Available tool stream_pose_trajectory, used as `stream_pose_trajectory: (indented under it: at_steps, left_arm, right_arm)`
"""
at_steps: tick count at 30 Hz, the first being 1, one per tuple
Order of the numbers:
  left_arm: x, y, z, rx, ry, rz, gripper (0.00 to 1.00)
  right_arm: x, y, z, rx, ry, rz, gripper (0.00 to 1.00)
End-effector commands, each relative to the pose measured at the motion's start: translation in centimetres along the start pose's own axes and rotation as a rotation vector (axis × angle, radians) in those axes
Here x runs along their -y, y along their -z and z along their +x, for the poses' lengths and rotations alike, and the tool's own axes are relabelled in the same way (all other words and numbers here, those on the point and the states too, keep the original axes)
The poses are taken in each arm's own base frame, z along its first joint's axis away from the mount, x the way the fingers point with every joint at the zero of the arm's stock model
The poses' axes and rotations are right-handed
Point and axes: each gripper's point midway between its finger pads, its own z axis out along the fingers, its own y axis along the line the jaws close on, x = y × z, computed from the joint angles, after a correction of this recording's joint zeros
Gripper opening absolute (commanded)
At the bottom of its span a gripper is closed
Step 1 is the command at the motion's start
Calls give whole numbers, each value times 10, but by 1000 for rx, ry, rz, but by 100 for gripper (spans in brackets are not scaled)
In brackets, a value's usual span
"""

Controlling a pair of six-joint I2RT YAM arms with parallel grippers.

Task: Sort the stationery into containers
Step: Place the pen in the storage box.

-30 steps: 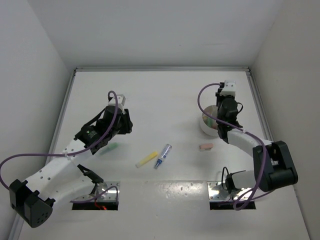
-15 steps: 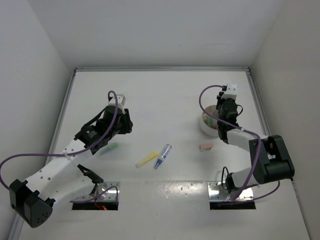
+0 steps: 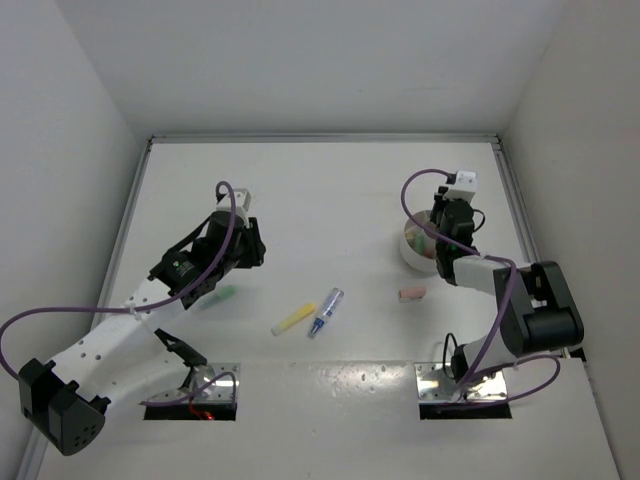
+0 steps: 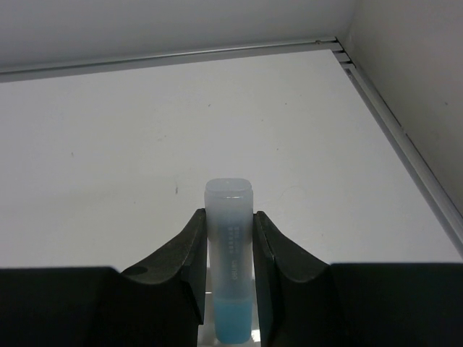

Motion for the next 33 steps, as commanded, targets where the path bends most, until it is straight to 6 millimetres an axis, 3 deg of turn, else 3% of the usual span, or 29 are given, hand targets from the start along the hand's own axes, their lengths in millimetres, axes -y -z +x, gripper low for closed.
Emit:
stream_pose_trajectory:
  at_steps: [1, 5, 17, 23, 29, 33]
  left_arm:
    - [6, 3, -8, 35, -6, 29, 41]
    - [6, 3, -8, 35, -6, 29, 41]
    - [6, 3, -8, 35, -6, 29, 41]
    - [4, 3, -9, 39, -5, 21, 41]
    - [0, 3, -10, 48, -23, 3, 41]
    - [-2, 3, -11, 53, -23, -8, 41]
  right_arm:
    - [-7, -5, -20, 70, -77, -30, 13]
    - [-9, -6, -18, 60, -85, -54, 16]
    - [-15, -4, -7, 17, -100, -95, 46]
    - [-16, -3, -15, 35, -106, -105, 54]
    - [-4, 5, -74, 204, -80, -86, 63]
    - [-12, 14, -122, 329, -57, -147, 70]
